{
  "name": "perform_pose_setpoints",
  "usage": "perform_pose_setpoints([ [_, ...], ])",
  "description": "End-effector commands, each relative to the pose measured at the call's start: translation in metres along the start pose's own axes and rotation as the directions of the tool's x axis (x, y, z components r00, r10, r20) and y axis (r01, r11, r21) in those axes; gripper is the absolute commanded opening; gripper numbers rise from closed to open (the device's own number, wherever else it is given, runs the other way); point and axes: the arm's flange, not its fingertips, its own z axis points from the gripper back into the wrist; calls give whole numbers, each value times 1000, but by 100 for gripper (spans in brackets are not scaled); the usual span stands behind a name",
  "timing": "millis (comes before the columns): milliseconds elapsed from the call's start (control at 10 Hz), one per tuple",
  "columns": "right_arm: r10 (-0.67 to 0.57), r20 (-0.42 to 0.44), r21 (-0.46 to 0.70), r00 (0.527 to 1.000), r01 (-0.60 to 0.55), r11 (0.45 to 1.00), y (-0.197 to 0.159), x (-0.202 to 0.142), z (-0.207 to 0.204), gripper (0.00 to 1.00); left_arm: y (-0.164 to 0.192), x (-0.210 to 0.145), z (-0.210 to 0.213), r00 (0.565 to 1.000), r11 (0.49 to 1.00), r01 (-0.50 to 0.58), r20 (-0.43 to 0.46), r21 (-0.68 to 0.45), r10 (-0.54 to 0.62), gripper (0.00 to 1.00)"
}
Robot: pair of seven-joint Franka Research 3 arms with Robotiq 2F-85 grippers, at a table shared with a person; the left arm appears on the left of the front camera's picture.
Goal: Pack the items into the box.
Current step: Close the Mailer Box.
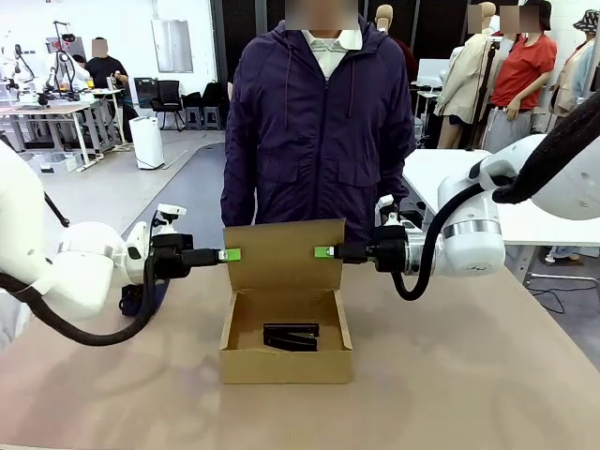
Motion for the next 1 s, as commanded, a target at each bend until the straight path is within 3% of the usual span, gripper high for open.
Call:
perform_pose_setpoints([
  [0, 100, -19, 3, 995, -100, 995, 8, -19, 1, 41, -11, -15, -1, 999, 998, 36, -15, -51, -37, 36],
  [200, 146, -33, -37, 989, -147, 988, 4, -33, 1, 41, -21, -29, -4, 995, 992, 91, -31, -87, -94, 36],
  [500, 251, -59, 29, 966, -249, 968, 3, -57, 3, 40, -31, -45, 1, 988, 987, 149, -26, -68, -151, 40],
  [600, 263, -55, 75, 963, -259, 963, 4, -61, 3, 90, -29, -46, 2, 990, 989, 142, -12, -50, -143, 97],
  [700, 274, -63, 98, 960, -268, 959, 6, -62, 4, 100, -28, -45, 1, 989, 988, 147, -8, -57, -147, 100],
  [900, 278, -67, 115, 958, -269, 956, 13, -65, 14, 100, -31, -43, 9, 986, 985, 167, -7, -47, -168, 100],
])
